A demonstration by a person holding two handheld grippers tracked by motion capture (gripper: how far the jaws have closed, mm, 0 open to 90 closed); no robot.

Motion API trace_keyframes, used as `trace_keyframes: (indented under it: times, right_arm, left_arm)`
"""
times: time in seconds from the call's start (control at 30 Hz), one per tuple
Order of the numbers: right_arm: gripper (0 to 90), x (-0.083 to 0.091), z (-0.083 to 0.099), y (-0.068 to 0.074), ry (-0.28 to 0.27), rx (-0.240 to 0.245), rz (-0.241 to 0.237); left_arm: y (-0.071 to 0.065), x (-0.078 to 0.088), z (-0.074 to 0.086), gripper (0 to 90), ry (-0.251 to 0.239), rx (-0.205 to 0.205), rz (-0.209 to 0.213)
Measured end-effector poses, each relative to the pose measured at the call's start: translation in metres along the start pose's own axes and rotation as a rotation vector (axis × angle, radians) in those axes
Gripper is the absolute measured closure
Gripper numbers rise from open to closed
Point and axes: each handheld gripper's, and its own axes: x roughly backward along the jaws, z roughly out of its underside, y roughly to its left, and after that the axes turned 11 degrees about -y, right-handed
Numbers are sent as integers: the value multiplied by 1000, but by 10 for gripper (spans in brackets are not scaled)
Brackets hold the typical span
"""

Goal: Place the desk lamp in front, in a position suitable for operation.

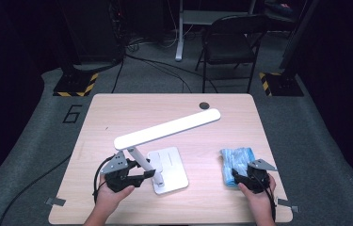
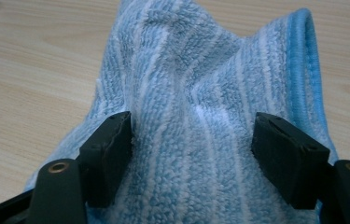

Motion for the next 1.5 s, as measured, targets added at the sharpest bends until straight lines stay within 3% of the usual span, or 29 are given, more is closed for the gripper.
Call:
trace_keyframes:
  times: [0.2, 0.4, 0.6, 1.07, 1.27, 1.5]
  right_arm:
    - [279, -1, 2, 2, 9, 39, 17]
    - [279, -1, 5, 1, -7, 20, 19]
    - [292, -3, 5, 3, 1, 43, 27]
    - [630, -1, 2, 7, 19, 72, -35]
    - [698, 0, 2, 4, 10, 38, -47]
    - [714, 2, 1, 1, -2, 9, -57]
  left_arm:
    - [0, 0, 0, 519, -1, 1, 2]
    - [1, -2, 0, 518, -1, -4, 10]
    - [1, -3, -1, 520, 8, -20, 14]
    - [2, -5, 0, 518, 1, -6, 25]
    - [1, -6, 1, 518, -10, -9, 16]
    - [2, -5, 1, 519, -6, -7, 26]
